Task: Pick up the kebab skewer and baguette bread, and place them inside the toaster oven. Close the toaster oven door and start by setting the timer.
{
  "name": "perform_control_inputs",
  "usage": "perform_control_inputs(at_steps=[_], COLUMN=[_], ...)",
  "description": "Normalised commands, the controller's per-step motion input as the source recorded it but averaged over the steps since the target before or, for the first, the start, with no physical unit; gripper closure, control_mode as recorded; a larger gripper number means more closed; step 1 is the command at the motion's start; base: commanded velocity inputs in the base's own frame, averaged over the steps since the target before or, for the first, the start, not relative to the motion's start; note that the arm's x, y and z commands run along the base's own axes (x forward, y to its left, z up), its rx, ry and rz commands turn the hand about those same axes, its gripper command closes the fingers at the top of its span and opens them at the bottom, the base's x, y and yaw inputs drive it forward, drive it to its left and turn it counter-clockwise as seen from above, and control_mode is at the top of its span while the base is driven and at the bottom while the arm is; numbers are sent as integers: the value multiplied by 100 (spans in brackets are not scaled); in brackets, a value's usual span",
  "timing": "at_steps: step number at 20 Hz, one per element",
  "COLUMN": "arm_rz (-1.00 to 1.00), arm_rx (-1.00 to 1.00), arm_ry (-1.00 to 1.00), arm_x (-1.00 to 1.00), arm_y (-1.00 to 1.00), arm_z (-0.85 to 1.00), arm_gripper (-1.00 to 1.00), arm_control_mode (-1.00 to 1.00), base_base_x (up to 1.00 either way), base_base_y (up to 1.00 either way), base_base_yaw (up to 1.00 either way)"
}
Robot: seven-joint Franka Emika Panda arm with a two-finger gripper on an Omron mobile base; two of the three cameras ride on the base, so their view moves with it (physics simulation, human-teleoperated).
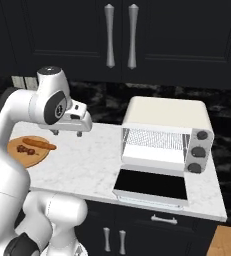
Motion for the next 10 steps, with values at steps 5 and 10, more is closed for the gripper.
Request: perform_control_inputs(at_steps=[5,10], arm_rz=[0,-1], arm_rx=[0,1], arm_ry=[0,0], arm_x=[0,-7], arm_y=[-21,-43], arm_z=[0,0], arm_gripper=[-100,-100], arm_control_mode=[-100,-100], base_base_x=[0,0], base_base_y=[-11,0], base_base_yaw=[0,0])
